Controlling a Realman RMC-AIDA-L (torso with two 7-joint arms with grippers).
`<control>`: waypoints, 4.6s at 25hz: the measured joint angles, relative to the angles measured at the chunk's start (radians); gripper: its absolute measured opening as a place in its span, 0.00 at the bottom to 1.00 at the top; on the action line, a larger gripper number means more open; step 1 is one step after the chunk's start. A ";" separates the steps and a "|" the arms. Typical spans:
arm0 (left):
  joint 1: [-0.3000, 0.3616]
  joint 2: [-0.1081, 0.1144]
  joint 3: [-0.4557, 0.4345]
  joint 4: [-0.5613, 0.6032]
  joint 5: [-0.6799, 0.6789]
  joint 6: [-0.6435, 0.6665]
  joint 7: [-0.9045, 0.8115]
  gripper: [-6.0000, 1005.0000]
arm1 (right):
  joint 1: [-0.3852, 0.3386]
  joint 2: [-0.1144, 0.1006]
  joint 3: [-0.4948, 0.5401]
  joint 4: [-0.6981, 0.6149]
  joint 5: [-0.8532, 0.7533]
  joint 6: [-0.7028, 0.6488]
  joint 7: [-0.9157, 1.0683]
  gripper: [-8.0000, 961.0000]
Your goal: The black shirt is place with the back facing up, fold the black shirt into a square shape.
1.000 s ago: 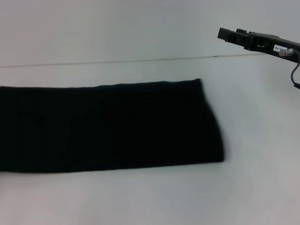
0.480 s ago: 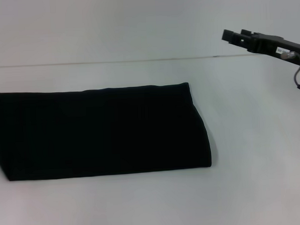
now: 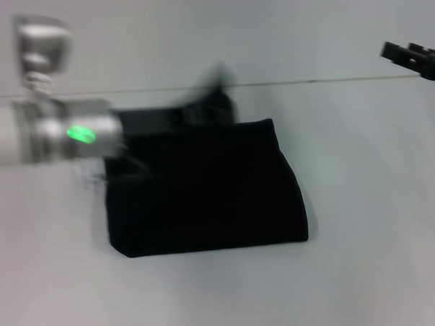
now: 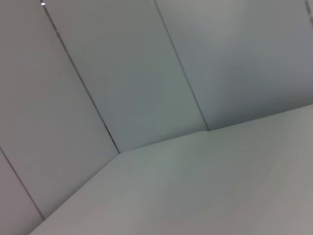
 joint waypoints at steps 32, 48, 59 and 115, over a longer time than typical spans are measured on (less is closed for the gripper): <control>0.395 -0.019 0.066 0.106 -0.043 0.446 0.874 0.83 | 0.132 -0.069 -0.447 0.109 -0.143 -0.086 0.642 0.77; 0.392 -0.018 0.067 0.133 0.058 0.445 0.993 0.94 | 0.173 0.028 -0.533 0.180 -0.175 0.152 0.680 0.73; 0.386 -0.019 0.067 0.127 0.059 0.438 0.993 0.94 | 0.184 0.062 -0.551 0.182 -0.175 0.219 0.675 0.68; 0.181 0.041 0.226 -0.003 -0.014 -0.552 0.049 0.94 | 0.015 0.045 -0.531 0.025 -0.013 0.106 0.441 0.83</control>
